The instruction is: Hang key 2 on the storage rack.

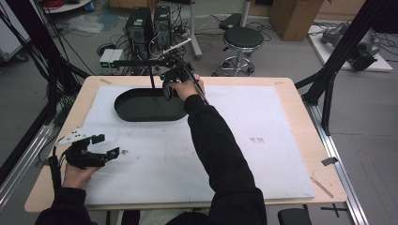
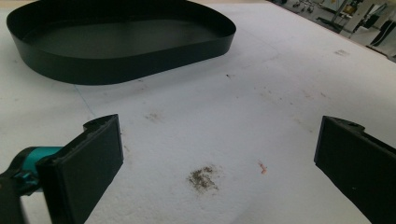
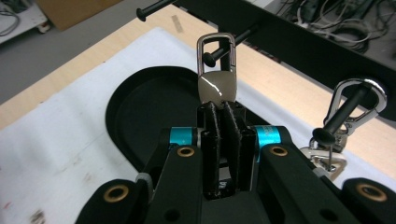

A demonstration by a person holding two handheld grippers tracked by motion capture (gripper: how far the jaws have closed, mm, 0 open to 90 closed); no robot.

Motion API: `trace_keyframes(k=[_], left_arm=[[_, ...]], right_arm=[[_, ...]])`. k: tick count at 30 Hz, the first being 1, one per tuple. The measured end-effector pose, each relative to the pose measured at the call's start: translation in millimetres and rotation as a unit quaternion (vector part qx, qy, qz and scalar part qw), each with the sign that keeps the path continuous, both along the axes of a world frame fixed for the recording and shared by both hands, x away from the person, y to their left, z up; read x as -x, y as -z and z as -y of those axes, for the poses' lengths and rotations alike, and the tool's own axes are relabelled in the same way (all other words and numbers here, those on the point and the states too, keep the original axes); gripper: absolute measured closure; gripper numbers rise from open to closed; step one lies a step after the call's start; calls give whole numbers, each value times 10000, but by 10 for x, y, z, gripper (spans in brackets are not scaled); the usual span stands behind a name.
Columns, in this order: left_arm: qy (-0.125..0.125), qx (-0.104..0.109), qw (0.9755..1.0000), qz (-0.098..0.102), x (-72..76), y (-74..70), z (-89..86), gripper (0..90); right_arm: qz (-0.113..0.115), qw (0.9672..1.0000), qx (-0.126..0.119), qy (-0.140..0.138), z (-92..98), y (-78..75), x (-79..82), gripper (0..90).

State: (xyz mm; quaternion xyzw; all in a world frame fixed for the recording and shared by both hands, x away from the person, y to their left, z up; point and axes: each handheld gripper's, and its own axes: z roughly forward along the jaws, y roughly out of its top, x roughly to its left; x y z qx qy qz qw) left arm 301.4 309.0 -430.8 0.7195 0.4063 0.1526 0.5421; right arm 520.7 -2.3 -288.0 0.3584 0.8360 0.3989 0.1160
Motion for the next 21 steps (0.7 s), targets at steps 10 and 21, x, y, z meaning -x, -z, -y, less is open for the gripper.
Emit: trace_keyframes(k=[10, 21], left_arm=[[25, 12, 10000, -4, -2, 2, 2, 17], [25, 2, 10000, -9, -6, 5, 1, 17]], right_arm=[[179, 9989, -118, 410, -94, 115, -49, 850], [186, 9977, -458, 464, -84, 206, -143, 849]])
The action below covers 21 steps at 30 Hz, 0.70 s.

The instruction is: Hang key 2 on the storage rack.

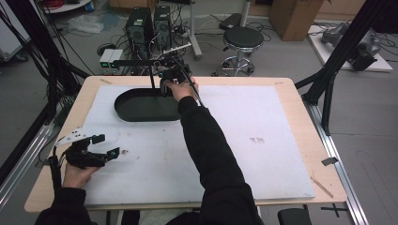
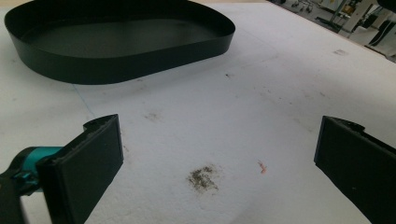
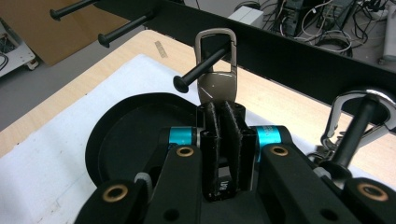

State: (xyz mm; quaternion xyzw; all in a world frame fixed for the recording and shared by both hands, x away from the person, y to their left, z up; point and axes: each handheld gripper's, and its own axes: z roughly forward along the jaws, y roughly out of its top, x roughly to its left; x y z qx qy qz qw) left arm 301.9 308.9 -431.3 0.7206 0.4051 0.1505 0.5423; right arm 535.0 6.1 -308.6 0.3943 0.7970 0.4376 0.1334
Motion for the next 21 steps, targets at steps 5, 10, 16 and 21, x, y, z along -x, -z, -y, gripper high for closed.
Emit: trace_keyframes(k=[5, 10, 16, 21], left_arm=[[-24, -1, 10000, 8, 1, 0, -3, 17], [-25, 7, 10000, 11, -1, 1, -5, 17], [-23, -1, 10000, 8, 0, 0, -4, 17], [-1, -20, 10000, 8, 0, 1, 0, 17]], right_arm=[[22, 10000, -24, 24, -31, 29, 1, 824], [-9, 10000, -59, -8, -84, 49, 33, 647], [-191, 9997, 126, 13, -122, 42, 94, 398], [-239, 9995, 186, 3, -2, 55, 159, 192]])
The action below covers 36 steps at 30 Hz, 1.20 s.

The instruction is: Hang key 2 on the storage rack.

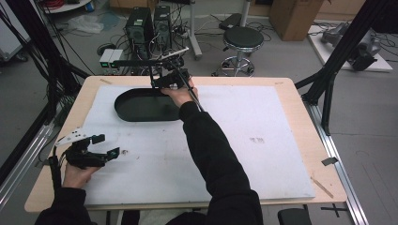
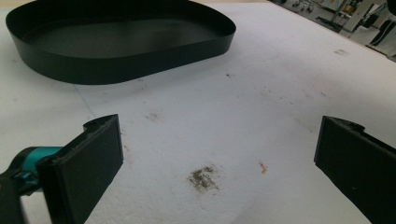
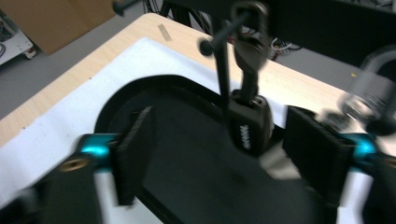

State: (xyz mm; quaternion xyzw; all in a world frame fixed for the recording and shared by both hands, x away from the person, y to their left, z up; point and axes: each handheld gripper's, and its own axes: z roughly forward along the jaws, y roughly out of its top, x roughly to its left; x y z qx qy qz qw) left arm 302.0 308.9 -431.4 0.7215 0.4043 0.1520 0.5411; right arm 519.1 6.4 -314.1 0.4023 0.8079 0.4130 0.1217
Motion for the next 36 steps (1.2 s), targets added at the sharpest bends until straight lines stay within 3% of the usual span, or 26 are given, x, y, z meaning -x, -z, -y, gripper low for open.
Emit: trace_keyframes(k=[5, 7, 12, 21, 26, 36], left_arm=[[-9, -8, 10000, -4, -1, 2, 3, 17], [-12, -4, 10000, -13, -2, 3, 4, 17], [-28, -5, 10000, -11, -1, 4, 10, 17], [-15, -37, 10000, -15, 4, 0, 6, 17], [-4, -43, 10000, -27, 5, 0, 8, 17], [-20, -49, 10000, -24, 5, 4, 15, 17]], right_arm=[[-258, 9995, 24, -203, 179, 49, 10, 8], [-225, 9992, 119, -298, 240, 48, 27, 8], [-88, 9993, 65, -345, 403, 19, 86, 8], [19, 9987, 331, -384, 641, -66, 177, 8], [135, 9990, 226, -372, 763, -94, 248, 8], [146, 9992, 209, -315, 987, -80, 375, 8]])
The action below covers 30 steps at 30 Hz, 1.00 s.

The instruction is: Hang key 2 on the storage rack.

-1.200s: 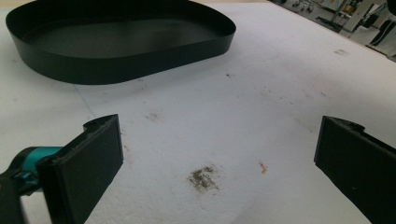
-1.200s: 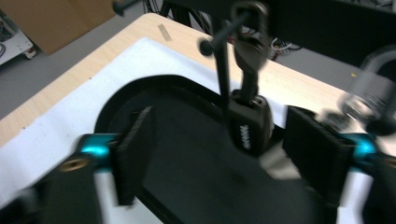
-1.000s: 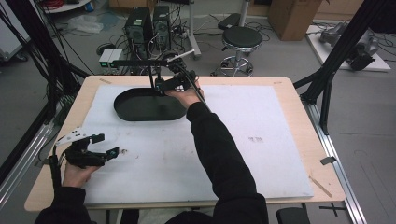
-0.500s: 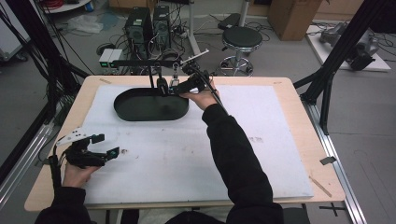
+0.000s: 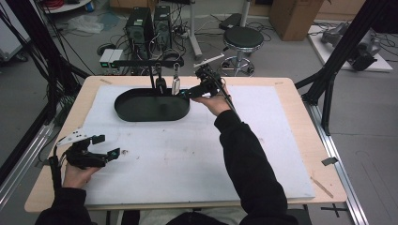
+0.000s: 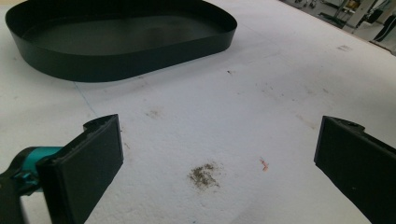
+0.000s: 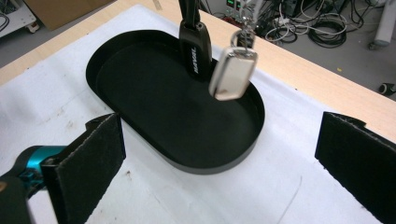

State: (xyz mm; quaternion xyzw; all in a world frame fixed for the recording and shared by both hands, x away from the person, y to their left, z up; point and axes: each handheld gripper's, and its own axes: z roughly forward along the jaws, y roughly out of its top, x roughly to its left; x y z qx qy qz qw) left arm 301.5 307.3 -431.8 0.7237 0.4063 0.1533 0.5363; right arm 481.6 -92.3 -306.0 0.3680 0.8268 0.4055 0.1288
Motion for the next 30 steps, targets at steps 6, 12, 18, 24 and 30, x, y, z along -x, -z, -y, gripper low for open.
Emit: trace_keyframes(k=[6, 12, 18, 24, 30], left_arm=[[11, -39, 10000, -22, 1, 0, 4, 17], [5, -37, 10000, -24, 1, 1, 6, 17], [-2, -39, 10000, -27, 3, 0, 1, 17], [-11, -49, 10000, -34, 3, 1, 3, 17], [-6, -68, 10000, -38, 2, 2, 4, 17]], right_arm=[[-21, 10000, 72, 4, 133, 31, 77, 8], [40, 9999, 112, -17, 255, 37, 186, 9], [-47, 9999, 126, 30, 384, 130, 258, 9], [-43, 9997, 246, 59, 500, 234, 344, 9], [-94, 9997, 170, 125, 658, 363, 434, 9]])
